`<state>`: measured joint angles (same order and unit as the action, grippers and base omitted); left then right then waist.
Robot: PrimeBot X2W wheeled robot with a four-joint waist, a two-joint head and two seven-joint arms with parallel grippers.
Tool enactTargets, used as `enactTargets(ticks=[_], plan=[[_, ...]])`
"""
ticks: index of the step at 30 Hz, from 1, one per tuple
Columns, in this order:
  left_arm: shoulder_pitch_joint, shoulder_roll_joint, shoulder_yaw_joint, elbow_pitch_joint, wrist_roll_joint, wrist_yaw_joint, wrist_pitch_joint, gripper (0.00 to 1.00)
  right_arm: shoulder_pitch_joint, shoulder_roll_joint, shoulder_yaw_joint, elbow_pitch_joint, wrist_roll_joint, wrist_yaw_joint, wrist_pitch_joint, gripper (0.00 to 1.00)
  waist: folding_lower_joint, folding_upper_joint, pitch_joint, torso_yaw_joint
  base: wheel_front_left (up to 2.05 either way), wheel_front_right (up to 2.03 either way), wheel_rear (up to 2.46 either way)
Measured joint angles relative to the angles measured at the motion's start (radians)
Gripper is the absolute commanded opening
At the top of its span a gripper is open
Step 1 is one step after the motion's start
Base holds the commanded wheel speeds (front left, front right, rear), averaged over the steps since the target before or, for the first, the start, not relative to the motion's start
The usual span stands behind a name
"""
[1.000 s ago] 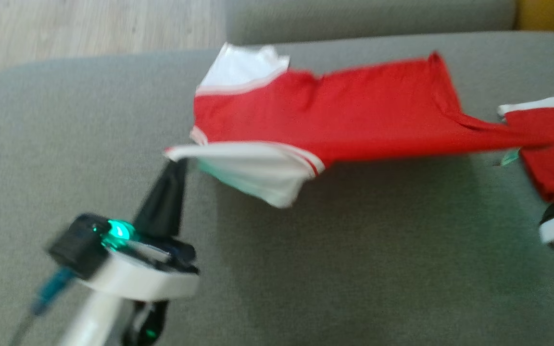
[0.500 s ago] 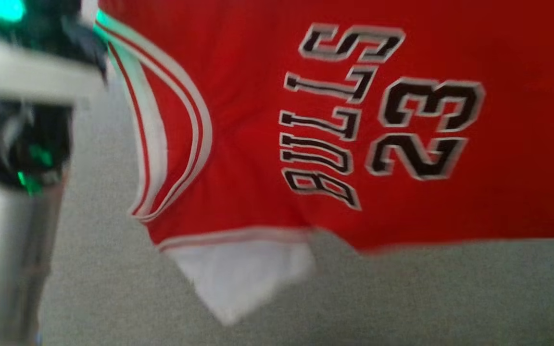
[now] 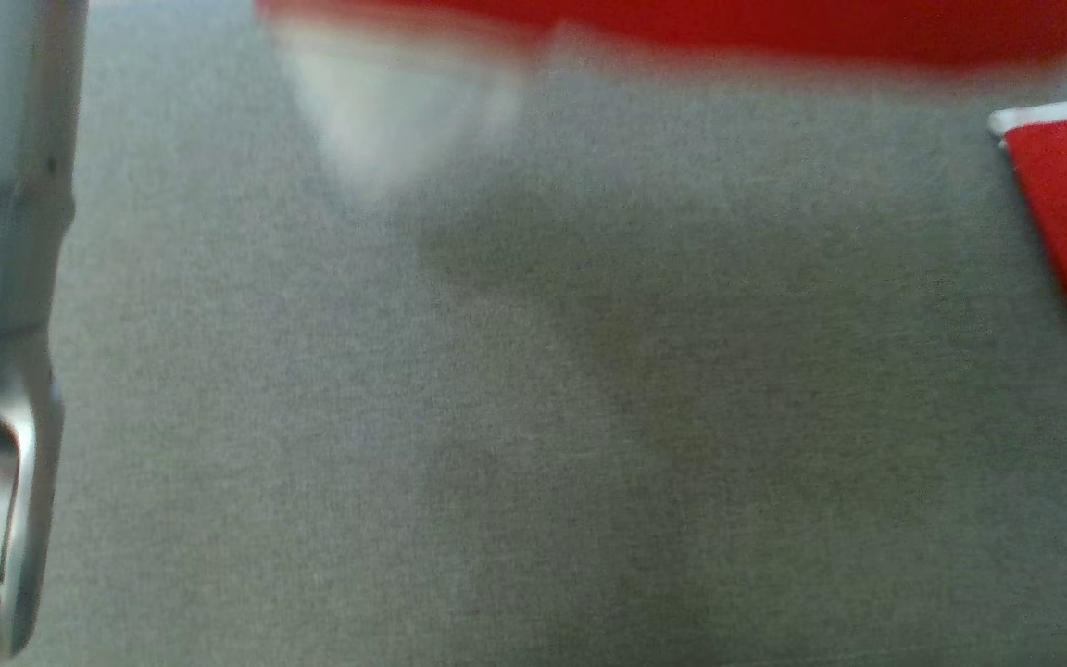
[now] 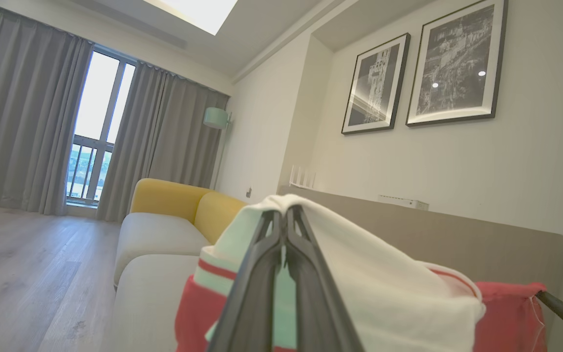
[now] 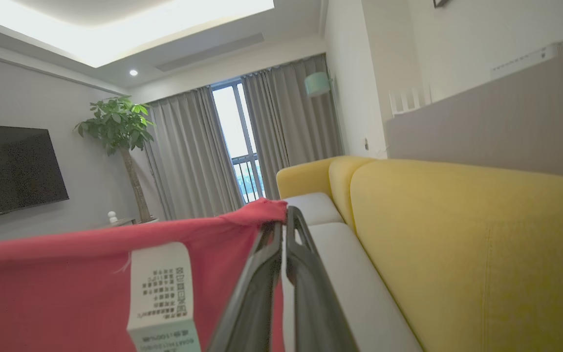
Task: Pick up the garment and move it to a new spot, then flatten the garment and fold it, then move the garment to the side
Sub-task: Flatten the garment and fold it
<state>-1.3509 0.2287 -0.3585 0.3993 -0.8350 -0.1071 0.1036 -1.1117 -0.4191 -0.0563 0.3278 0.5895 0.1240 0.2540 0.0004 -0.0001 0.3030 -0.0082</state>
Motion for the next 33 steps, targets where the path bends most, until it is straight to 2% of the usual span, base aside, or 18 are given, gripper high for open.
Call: enactTargets(ticks=[3,9,15,20,26,30,33], plan=[[-0.057,-0.026,-0.013,0.057,-0.010,-0.011,-0.039,0.00,-0.059,-0.016,0.045,0.045,-0.019,0.000,-0.086,0.00,0.0000,0.0000,0.040,0.007,0.00,0.00,0.00],[-0.010,-0.014,-0.091,0.072,-0.085,-0.017,-0.043,0.00,-0.030,-0.063,0.133,0.102,-0.010,0.000,-0.152,0.00,-0.0002,0.0000,0.089,0.026,0.00,0.00,0.00],[0.211,0.035,-0.170,0.039,-0.175,-0.017,-0.034,0.00,0.127,-0.092,0.196,0.173,0.037,0.000,-0.184,0.00,-0.0001,0.0000,0.121,0.048,0.00,0.00,0.00],[0.454,0.069,-0.201,0.005,-0.221,-0.014,-0.024,0.00,0.297,-0.109,0.215,0.192,0.110,0.000,-0.172,0.00,-0.0004,0.0000,0.095,0.058,0.00,0.00,0.00],[0.775,0.147,-0.221,-0.153,-0.279,0.060,-0.011,0.00,0.596,-0.161,0.215,0.122,0.216,0.000,-0.107,0.00,-0.0006,0.0001,0.025,0.056,0.00,0.00,0.00],[1.011,0.190,-0.227,-0.289,-0.319,0.125,-0.009,0.00,0.794,-0.167,0.168,0.039,0.256,0.000,-0.085,0.00,-0.0008,0.0001,-0.030,0.049,0.00,0.00,0.00],[1.166,0.201,-0.237,-0.384,-0.338,0.180,-0.022,0.00,0.919,-0.166,0.125,-0.035,0.267,0.000,-0.076,0.00,-0.0009,0.0001,-0.066,0.041,0.00,0.00,0.00]])
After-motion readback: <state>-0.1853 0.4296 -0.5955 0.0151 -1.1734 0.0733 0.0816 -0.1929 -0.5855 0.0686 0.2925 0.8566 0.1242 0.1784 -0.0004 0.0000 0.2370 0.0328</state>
